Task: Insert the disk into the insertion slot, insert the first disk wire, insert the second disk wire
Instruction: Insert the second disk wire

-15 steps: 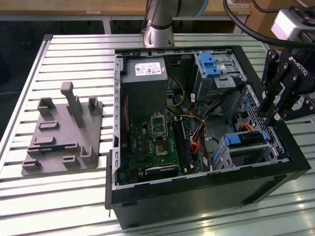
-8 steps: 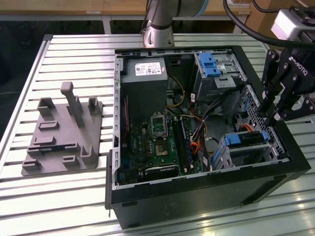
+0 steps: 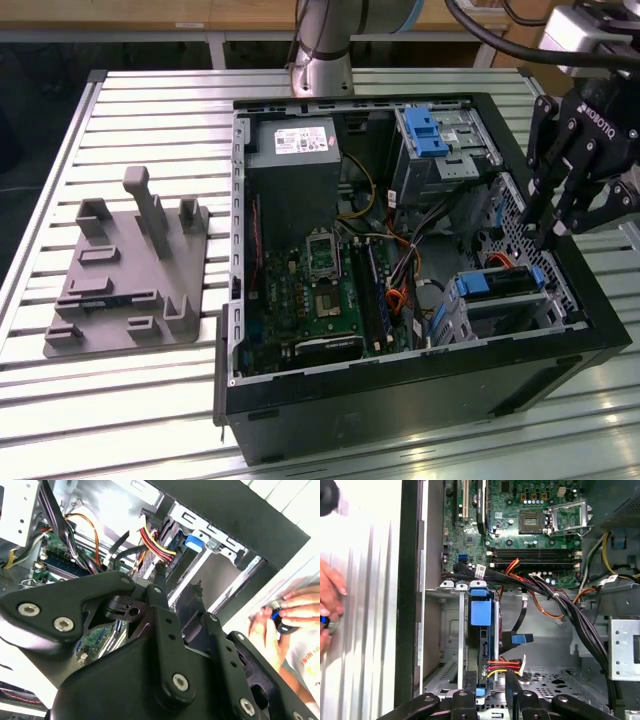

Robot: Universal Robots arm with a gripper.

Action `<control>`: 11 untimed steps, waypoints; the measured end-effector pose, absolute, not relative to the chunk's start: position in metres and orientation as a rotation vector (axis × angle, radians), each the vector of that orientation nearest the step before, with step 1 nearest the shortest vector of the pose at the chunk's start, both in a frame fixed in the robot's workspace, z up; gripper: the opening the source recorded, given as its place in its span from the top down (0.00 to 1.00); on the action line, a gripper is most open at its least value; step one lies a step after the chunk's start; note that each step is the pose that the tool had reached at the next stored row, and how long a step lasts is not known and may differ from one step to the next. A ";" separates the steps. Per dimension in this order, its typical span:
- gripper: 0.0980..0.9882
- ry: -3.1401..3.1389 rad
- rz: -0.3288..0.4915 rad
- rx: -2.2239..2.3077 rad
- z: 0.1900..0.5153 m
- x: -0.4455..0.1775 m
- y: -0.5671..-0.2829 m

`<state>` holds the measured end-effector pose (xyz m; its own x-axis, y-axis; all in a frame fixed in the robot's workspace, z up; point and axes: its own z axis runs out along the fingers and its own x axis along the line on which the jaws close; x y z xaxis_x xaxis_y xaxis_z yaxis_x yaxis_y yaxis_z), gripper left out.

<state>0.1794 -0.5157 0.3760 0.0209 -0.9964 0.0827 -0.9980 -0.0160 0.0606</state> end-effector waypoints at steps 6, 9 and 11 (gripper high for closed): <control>0.70 -2.136 0.107 2.168 0.376 0.171 -0.510; 0.70 -2.151 0.153 2.180 0.376 0.167 -0.507; 0.70 -2.142 0.171 2.171 0.376 0.164 -0.502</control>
